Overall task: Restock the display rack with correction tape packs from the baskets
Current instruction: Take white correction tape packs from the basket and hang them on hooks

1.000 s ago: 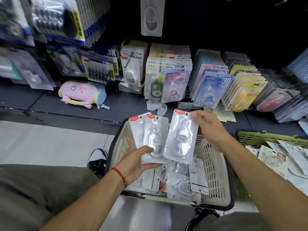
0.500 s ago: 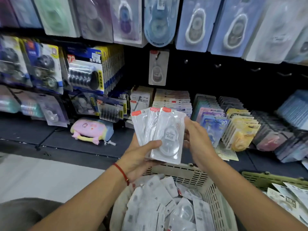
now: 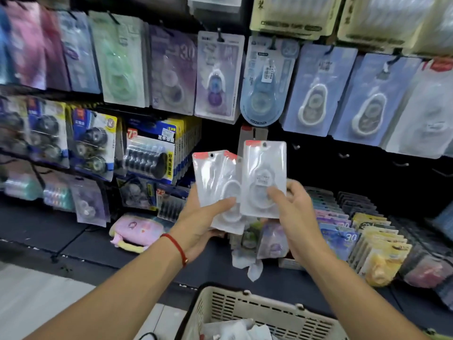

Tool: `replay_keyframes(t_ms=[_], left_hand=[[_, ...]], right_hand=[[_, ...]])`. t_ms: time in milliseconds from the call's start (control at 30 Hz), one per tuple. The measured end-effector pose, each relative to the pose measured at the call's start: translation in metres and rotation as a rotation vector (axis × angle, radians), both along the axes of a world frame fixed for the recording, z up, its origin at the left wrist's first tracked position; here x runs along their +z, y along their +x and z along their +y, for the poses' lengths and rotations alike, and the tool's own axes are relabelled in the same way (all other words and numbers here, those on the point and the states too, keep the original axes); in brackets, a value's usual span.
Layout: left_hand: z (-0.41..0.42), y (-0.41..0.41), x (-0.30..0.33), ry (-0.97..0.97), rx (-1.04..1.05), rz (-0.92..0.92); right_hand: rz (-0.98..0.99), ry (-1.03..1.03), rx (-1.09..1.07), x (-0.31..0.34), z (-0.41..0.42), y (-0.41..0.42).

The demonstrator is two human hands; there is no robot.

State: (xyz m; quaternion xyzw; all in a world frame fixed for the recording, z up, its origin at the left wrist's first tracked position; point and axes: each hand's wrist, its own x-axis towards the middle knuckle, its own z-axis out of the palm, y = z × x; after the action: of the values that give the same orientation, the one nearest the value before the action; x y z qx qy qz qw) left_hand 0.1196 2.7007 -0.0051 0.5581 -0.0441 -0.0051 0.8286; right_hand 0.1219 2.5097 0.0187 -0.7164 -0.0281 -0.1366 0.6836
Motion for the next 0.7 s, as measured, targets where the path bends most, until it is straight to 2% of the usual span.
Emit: replay_keyframes(t_ms=[133,267,433,533,633,700], left_hand=[[0.019,0.008,-0.004,0.0,0.29,-0.004],[0.032,0.012,-0.004,0.006,0.363,-0.059],[0.033,0.013,-0.001,0.04,0.397,-0.098],[0.029,0.012,-0.001,0.084,0.389,-0.124],[0.024,0.012,-0.006,0.101,0.324,-0.115],[0.019,0.013,-0.01,0.116,0.268,-0.106]], right_hand=[[0.013,-0.095,0.013,0.013,-0.002,0.033],[0.02,-0.1,0.035,0.004,0.001,0.049],[-0.094,-0.093,-0.036,-0.018,0.005,0.054],[0.045,-0.14,0.001,-0.02,0.004,0.065],[0.281,-0.328,0.021,-0.027,-0.004,0.068],[0.273,-0.385,0.094,-0.031,-0.008,0.059]])
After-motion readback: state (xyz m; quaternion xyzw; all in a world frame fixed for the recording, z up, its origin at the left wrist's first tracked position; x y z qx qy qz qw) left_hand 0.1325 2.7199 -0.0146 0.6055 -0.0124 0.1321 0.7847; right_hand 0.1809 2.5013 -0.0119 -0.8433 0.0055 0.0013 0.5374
